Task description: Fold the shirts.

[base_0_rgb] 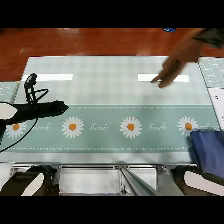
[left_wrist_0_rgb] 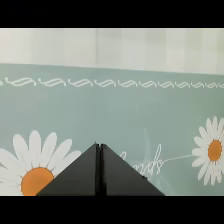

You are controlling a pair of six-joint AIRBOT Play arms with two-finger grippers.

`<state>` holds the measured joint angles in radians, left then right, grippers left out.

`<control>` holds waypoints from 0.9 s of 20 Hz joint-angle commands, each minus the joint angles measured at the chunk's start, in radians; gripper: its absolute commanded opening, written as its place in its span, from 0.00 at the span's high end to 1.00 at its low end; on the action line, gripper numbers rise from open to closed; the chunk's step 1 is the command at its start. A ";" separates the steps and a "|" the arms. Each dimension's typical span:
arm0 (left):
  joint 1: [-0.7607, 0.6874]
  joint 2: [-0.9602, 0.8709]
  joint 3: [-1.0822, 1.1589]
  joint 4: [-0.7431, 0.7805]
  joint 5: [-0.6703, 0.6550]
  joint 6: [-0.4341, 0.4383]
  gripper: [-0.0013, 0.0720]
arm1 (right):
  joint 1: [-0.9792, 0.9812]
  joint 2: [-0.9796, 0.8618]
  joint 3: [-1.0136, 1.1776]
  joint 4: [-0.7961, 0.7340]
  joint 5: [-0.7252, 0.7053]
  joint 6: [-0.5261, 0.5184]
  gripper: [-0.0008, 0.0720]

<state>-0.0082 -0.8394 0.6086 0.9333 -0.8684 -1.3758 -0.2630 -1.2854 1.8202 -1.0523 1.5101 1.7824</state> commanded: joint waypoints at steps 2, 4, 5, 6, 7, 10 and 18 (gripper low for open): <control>-0.001 -0.001 0.000 0.000 0.048 0.004 0.95 | -0.226 0.203 -0.170 -0.144 0.188 0.068 0.96; -0.001 -0.001 0.000 0.000 0.050 0.005 0.95 | -0.341 0.321 -0.342 -0.199 0.224 0.063 0.96; -0.001 -0.001 0.000 0.000 0.050 0.008 0.95 | -0.409 0.381 -0.428 -0.230 0.233 0.053 0.96; -0.001 -0.001 0.000 0.000 0.050 0.008 0.95 | -0.480 0.433 -0.495 -0.267 0.240 0.037 0.96; -0.001 -0.001 0.000 0.000 0.050 0.023 0.95 | -0.562 0.482 -0.551 -0.311 0.251 0.018 0.96; -0.001 -0.001 0.000 0.000 0.050 0.027 0.95 | -0.815 0.574 -0.649 -0.495 0.312 -0.068 0.96; -0.001 -0.013 0.000 0.001 0.051 0.030 0.95 | -0.980 0.630 -0.875 -0.819 0.298 -0.058 0.60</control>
<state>-0.0082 -0.8474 0.6086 0.9337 -0.8188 -1.3499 -1.2106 -0.6674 1.0161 -1.7363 1.8206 1.7103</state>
